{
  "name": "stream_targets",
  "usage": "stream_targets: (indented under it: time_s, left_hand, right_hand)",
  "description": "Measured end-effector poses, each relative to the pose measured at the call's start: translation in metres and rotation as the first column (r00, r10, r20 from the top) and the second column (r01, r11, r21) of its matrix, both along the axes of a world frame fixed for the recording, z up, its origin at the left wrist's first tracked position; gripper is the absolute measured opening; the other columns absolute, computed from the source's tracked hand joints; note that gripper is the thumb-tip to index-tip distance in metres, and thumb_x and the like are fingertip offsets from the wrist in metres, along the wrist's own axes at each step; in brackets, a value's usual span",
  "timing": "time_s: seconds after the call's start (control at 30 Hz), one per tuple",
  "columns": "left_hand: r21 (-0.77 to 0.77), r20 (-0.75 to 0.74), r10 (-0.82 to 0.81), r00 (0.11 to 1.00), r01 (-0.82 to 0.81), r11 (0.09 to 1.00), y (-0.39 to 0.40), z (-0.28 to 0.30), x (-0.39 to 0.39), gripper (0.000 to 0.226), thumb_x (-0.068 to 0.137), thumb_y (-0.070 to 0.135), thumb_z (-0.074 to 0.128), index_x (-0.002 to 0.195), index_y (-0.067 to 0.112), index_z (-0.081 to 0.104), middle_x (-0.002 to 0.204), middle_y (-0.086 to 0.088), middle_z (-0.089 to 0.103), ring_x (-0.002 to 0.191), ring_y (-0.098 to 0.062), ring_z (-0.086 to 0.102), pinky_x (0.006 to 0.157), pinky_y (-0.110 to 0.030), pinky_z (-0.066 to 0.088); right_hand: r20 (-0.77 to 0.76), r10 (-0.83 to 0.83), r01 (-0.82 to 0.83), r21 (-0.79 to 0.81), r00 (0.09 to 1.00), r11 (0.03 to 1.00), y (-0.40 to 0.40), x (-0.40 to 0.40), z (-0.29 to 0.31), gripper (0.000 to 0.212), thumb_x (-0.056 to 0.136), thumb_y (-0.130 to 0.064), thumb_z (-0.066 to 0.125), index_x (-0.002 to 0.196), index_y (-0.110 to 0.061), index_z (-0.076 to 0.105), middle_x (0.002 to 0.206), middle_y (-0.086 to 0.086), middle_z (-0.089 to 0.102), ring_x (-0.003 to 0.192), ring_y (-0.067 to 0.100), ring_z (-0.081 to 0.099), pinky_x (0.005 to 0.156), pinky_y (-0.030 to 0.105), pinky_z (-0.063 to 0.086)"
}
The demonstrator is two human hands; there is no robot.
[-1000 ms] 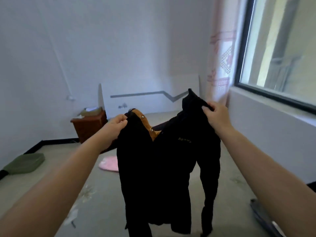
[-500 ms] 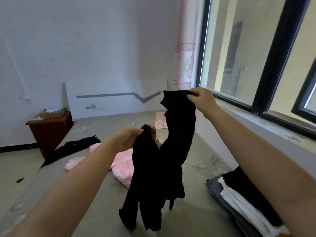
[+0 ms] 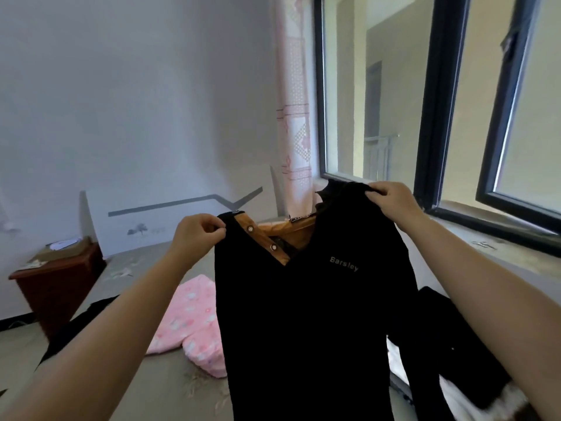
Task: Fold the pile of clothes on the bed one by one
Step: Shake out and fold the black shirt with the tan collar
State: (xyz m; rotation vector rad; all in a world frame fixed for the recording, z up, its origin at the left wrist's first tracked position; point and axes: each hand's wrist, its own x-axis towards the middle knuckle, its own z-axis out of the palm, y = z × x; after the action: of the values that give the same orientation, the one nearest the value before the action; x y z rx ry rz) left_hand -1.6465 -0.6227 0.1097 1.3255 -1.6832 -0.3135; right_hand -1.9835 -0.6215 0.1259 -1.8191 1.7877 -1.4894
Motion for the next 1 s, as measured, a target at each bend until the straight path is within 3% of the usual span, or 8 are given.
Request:
stream_targets:
  time_s: [0.2,0.33,0.43,0.5,0.6,0.73,0.9,1.0]
  left_hand:
    - [-0.134,0.378,0.065,0.924,-0.014,0.991,-0.007,0.004,-0.012,0.023,0.087,-0.002,0.051,0.109,-0.005,0.054,0.101,-0.023,0.060,0.094,-0.034,0.055,0.077,-0.030,0.037]
    - [-0.155,0.090,0.195,0.977,-0.180,0.971,-0.015,0.017,-0.030,0.043,0.092,0.003,0.042,0.135,0.001,0.034,0.113,-0.026,0.055,0.107,-0.038,0.051,0.091,-0.040,0.039]
    - [0.002,0.007,0.254,0.967,-0.254,0.967,-0.028,0.014,-0.030,0.025,0.092,0.003,0.037,0.110,-0.001,0.055,0.109,-0.025,0.059,0.102,-0.036,0.053,0.081,-0.035,0.039]
    - [0.142,0.029,0.210,0.977,-0.212,0.967,-0.036,-0.003,-0.024,0.021,0.095,0.005,0.032,0.094,0.001,0.053,0.096,-0.022,0.056,0.085,-0.033,0.052,0.067,-0.031,0.035]
    - [0.283,-0.127,0.044,0.991,-0.006,0.959,-0.040,-0.031,-0.016,0.021,0.100,0.013,0.025,0.100,0.010,0.046,0.079,-0.009,0.046,0.064,-0.015,0.040,0.055,-0.028,0.031]
    - [0.185,-0.155,-0.059,0.986,0.087,0.979,-0.037,-0.042,-0.019,0.019,0.100,0.016,0.026,0.095,0.020,0.045,0.076,0.000,0.048,0.066,-0.009,0.044,0.058,-0.019,0.036]
    - [-0.093,0.272,-0.024,0.962,0.051,0.994,-0.033,-0.012,-0.013,0.008,0.093,0.017,0.047,0.100,0.014,0.047,0.065,0.001,0.050,0.060,-0.014,0.045,0.054,-0.025,0.027]
    - [-0.008,0.421,-0.107,0.901,0.121,0.993,-0.029,0.010,0.001,0.024,0.082,0.018,0.059,0.099,0.020,0.042,0.061,0.007,0.049,0.057,-0.007,0.046,0.050,-0.017,0.030]
  right_hand:
    - [-0.280,-0.016,0.023,0.020,0.960,1.000,-0.004,0.006,0.010,0.021,0.088,-0.012,0.055,0.101,-0.004,0.069,0.101,0.016,0.068,0.099,0.031,0.059,0.094,0.039,0.042]
    - [-0.155,-0.138,0.111,-0.175,0.978,0.978,-0.015,0.021,0.018,0.024,0.091,-0.011,0.049,0.105,-0.002,0.066,0.104,0.015,0.067,0.100,0.030,0.057,0.083,0.027,0.036]
    - [0.060,-0.136,0.145,-0.196,0.989,0.970,-0.021,0.019,0.025,0.024,0.092,-0.010,0.047,0.106,-0.001,0.064,0.107,0.017,0.065,0.102,0.030,0.056,0.085,0.030,0.039]
    - [0.055,-0.110,0.118,-0.163,0.992,0.980,-0.023,0.016,0.025,0.023,0.091,-0.009,0.048,0.106,-0.001,0.064,0.106,0.017,0.065,0.100,0.031,0.057,0.086,0.032,0.041]
    - [-0.028,-0.019,0.016,-0.101,0.999,0.995,-0.023,0.016,0.016,0.022,0.090,-0.008,0.050,0.104,0.000,0.065,0.104,0.019,0.065,0.099,0.033,0.057,0.089,0.038,0.043]
    - [-0.102,0.057,-0.058,-0.001,0.993,0.998,-0.030,0.014,0.006,0.021,0.089,-0.005,0.051,0.102,0.000,0.066,0.098,0.015,0.065,0.090,0.026,0.054,0.082,0.033,0.040]
    - [-0.028,0.081,-0.079,0.066,0.996,0.995,-0.041,0.000,-0.006,0.021,0.091,-0.003,0.043,0.101,0.000,0.061,0.091,0.009,0.055,0.086,0.022,0.048,0.076,0.029,0.036]
    - [0.063,0.140,-0.147,0.118,0.988,0.982,-0.044,-0.010,-0.014,0.020,0.092,-0.001,0.040,0.083,-0.009,0.056,0.077,0.006,0.051,0.081,0.022,0.045,0.068,0.029,0.036]
